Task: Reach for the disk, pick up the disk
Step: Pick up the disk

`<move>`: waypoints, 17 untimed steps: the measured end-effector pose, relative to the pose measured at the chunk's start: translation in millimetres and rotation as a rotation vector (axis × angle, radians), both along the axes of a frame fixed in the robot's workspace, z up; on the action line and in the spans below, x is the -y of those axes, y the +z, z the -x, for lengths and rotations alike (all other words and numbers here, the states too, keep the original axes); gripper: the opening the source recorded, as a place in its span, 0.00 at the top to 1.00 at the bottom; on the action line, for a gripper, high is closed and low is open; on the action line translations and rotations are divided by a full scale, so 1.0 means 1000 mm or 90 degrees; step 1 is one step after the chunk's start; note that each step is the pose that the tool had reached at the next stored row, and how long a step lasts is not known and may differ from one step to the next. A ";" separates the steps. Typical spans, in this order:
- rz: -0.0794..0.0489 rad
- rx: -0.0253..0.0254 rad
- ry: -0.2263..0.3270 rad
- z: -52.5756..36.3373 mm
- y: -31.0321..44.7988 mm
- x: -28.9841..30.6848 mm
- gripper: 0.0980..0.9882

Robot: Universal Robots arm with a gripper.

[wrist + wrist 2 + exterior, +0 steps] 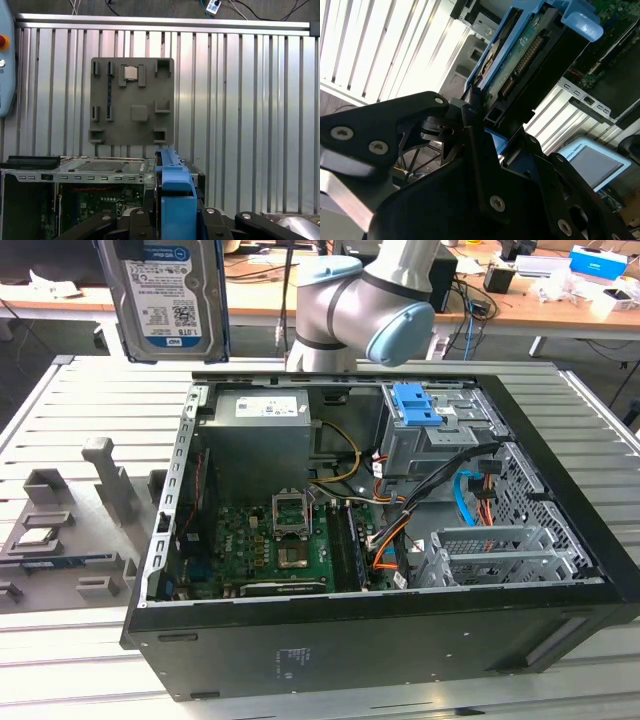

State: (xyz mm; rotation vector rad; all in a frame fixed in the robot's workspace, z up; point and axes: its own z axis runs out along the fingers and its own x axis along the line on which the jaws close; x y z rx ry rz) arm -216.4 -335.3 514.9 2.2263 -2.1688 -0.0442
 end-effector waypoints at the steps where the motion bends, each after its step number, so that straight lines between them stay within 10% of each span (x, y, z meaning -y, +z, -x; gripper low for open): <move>1: 0.000 0.0000 0.000 -0.0028 0.0000 0.0000 0.70; 17: 0.000 0.0000 0.000 -0.0611 0.0000 0.0000 0.70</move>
